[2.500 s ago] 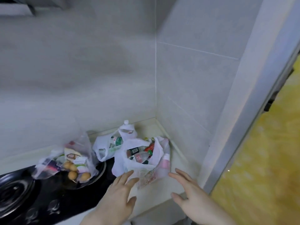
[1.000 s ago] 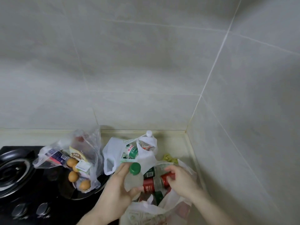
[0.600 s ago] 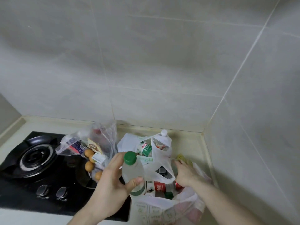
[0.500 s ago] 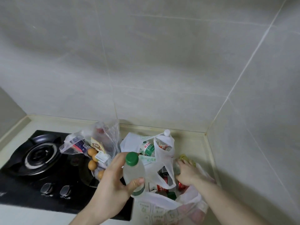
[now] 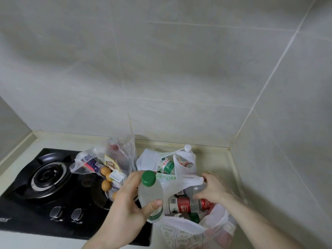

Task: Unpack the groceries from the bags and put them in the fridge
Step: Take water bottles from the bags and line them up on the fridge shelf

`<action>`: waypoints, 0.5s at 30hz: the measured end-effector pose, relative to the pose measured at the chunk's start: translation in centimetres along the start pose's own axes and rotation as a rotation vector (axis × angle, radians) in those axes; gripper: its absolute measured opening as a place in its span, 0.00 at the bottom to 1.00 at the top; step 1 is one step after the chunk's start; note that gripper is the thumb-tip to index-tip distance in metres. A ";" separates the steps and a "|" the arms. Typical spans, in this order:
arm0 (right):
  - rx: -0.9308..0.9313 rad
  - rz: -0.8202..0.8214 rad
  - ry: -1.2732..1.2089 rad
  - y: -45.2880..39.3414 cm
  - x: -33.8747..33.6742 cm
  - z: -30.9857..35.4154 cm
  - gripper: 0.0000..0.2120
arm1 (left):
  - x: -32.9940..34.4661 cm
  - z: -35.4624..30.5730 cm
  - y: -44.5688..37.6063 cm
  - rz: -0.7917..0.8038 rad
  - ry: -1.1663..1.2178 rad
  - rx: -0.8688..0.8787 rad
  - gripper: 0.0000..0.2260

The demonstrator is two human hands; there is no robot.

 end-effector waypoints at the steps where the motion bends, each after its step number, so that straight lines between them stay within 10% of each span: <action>1: -0.004 -0.042 -0.036 0.8 -0.8 0.6 0.36 | 0.0 0.0 0.0 0.005 0.007 0.008 0.26; 15: -0.005 -0.510 -0.608 19.8 -7.8 1.6 0.21 | 3.0 -2.2 0.3 0.250 0.117 0.126 0.23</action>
Point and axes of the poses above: each hand's wrist, its own y-axis away from the middle knuckle, its own x-axis out of the palm, z = x × y, the point moved 7 cm from there along -y, towards the middle knuckle, and after that the axes turned 1 degree about -y, right-handed, at the moved point
